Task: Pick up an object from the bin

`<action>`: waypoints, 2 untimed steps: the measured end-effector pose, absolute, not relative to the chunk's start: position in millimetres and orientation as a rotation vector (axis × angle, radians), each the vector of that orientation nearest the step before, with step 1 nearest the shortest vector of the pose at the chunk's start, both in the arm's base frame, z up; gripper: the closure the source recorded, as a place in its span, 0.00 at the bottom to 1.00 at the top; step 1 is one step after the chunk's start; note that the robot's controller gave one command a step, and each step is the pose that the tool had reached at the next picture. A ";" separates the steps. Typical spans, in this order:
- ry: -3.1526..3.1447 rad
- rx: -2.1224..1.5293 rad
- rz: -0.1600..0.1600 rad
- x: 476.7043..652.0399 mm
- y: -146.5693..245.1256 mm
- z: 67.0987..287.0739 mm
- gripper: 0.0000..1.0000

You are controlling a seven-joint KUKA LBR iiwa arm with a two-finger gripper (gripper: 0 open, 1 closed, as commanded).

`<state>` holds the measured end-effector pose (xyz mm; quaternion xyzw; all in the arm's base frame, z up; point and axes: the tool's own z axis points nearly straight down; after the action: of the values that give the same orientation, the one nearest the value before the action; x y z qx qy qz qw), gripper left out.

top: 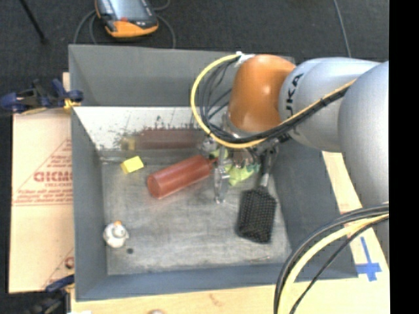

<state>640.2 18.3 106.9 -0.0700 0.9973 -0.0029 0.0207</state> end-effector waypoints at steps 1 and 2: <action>3.096 -0.485 0.001 644.2 38.6 91.3 0.00; 3.135 0.049 0.001 655.5 35.9 83.7 1.00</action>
Offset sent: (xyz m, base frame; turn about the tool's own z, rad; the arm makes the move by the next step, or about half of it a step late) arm 0.0135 0.0190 -0.0250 0.1718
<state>655.5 35.9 83.7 0.0156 0.9999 0.0002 0.0033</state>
